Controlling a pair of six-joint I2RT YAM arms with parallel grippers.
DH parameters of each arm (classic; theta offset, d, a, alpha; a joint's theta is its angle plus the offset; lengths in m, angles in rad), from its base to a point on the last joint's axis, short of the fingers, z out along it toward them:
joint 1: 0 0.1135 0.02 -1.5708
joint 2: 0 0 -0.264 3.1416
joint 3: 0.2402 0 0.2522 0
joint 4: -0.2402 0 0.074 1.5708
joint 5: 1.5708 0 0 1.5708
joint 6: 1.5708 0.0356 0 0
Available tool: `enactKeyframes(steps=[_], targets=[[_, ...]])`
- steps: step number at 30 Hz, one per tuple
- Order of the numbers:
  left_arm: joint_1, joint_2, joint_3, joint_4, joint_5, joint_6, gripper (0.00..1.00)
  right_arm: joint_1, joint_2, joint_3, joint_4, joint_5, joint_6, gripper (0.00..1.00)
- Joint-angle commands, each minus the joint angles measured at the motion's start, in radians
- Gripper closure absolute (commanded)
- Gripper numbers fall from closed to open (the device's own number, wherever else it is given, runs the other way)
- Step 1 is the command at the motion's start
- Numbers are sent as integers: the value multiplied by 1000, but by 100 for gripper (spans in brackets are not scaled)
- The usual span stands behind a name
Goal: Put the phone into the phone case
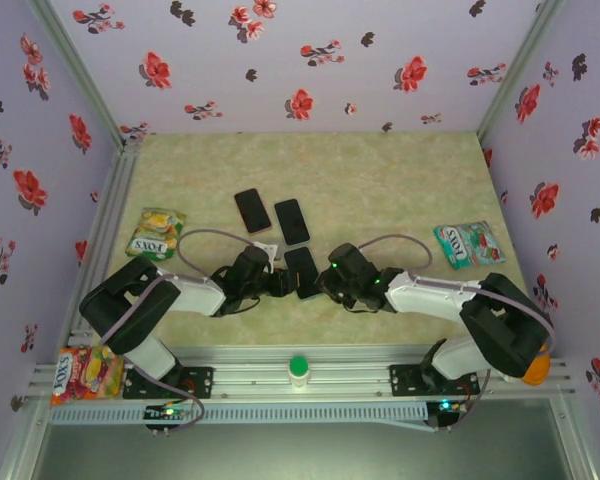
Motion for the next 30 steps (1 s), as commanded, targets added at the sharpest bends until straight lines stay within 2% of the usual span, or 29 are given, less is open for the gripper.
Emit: enactKeyframes(steps=[1, 8, 16, 24, 30], targets=[[-37, 15, -33, -64, 78, -26, 64, 8, 3, 28, 27, -6, 14, 79], [-37, -9, -43, -59, 64, -31, 64, 8, 6, 27, 50, -6, 10, 78], [-17, -149, -38, -152, -17, -43, 65, 7, -38, 41, -3, 23, -53, 78], [99, -243, 52, -341, -28, 4, 66, -4, -13, 121, -69, 21, -142, 78], [182, -188, 130, -347, 0, 42, 67, 1, 27, 189, -142, 14, -219, 81]])
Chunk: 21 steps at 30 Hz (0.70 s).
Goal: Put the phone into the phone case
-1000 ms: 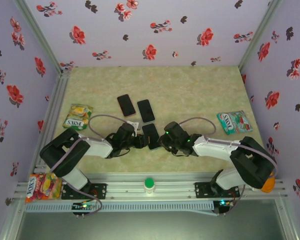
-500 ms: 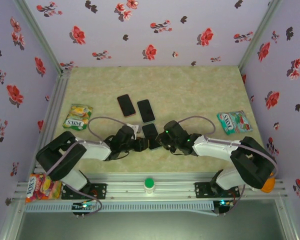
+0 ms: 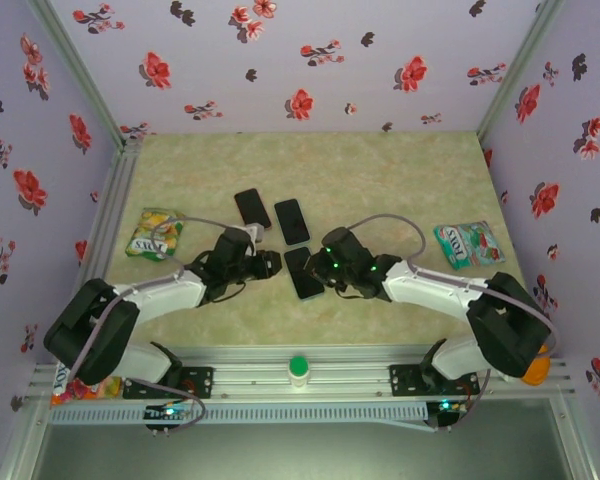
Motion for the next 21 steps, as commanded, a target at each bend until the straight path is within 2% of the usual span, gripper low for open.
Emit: enactKeyframes(steps=[1, 8, 14, 21], targets=[[43, 47, 51, -26, 23, 40, 67, 2, 20, 33, -78, 10, -69, 82], [108, 178, 103, 74, 94, 37, 70, 61, 40, 50, -115, 7, -93, 89], [122, 253, 137, 132, 109, 47, 70, 118, 88, 59, -111, -11, -82, 95], [128, 297, 152, 170, 130, 44, 70, 133, 150, 79, -94, -40, -79, 96]])
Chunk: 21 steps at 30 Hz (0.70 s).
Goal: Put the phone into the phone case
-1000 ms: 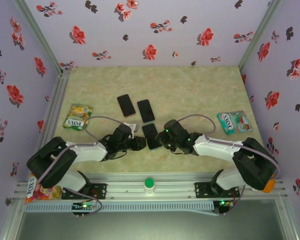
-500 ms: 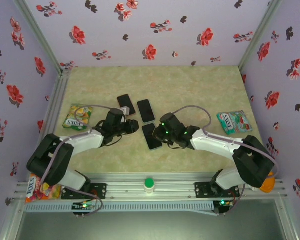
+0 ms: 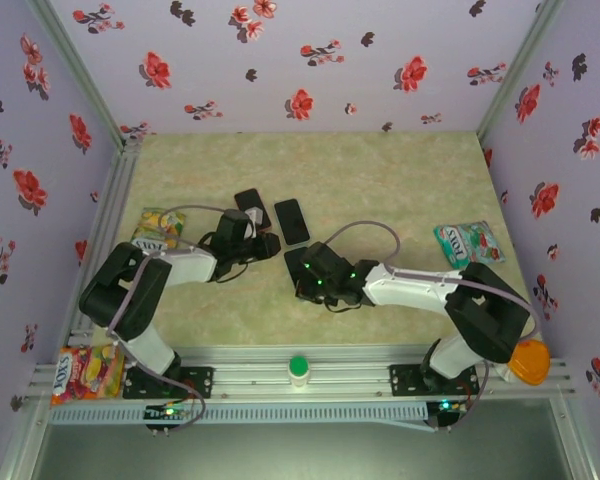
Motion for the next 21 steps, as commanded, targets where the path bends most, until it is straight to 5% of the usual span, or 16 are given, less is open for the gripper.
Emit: enactKeyframes(steps=[1, 21], targets=[[7, 30, 26, 45, 27, 21, 70, 8, 39, 37, -7, -26, -11, 96], [9, 62, 32, 50, 43, 34, 70, 10, 173, 75, -80, -59, 9, 99]])
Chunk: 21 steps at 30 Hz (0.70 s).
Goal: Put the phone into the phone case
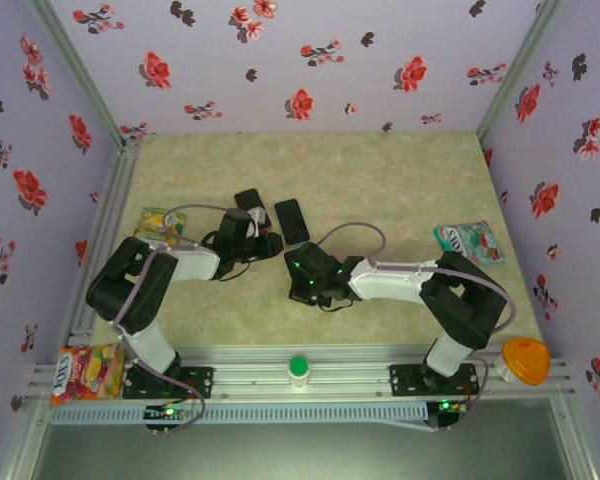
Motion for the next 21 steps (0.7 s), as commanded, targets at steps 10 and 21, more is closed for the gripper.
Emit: enactKeyframes(steps=[10, 21], targets=[[8, 28, 20, 11, 14, 29, 69, 2, 18, 33, -73, -8, -32, 100], [9, -60, -58, -1, -10, 25, 69, -2, -33, 189, -176, -58, -193, 93]])
